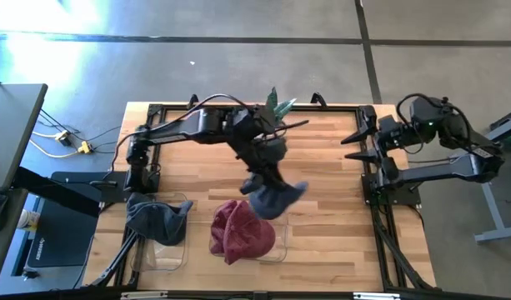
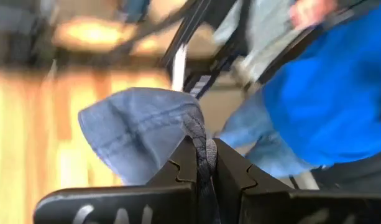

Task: Pick & Place hat
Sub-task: Put the blue cap into the left transparent bin

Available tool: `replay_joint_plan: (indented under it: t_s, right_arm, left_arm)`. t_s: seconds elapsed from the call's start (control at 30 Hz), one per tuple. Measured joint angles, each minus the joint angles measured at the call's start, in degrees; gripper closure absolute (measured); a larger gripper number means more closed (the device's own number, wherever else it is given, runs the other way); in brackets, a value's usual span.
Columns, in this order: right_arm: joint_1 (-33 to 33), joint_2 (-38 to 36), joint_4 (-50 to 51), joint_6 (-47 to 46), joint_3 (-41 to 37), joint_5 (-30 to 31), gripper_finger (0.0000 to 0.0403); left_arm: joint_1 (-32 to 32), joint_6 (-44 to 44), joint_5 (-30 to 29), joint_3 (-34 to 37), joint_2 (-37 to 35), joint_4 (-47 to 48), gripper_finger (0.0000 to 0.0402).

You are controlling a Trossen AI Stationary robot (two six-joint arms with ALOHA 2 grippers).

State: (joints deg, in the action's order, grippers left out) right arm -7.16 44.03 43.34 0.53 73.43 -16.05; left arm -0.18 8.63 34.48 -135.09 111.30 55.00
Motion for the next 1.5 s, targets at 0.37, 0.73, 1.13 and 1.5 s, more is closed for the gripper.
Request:
replay_joint_plan:
  t_s: [0.37,0.73,1.13,1.5]
  right_arm:
    - [0.02,3.84,-0.95,2.29,-0.02,2.66,0.0245]
    - [0.0,9.44,-1.21,4.4,-0.11,5.03,0.0252]
    - [0.0,14.86,-5.71,4.8,-0.11,6.09,0.0257]
    - [0.02,15.69,-11.07,3.75,-0.09,6.07,0.0261]
  left_arm:
    - [-2.67,6.39,-4.34,0.04,-7.65,19.83,0.0393]
    - [-10.39,20.66,-10.42,0.68,-15.13,35.07,0.0396]
    - [-26.69,45.79,-21.88,0.69,-19.36,35.05,0.0396]
    - [-43.71,63.54,-34.54,6.36,-19.83,34.97,0.0396]
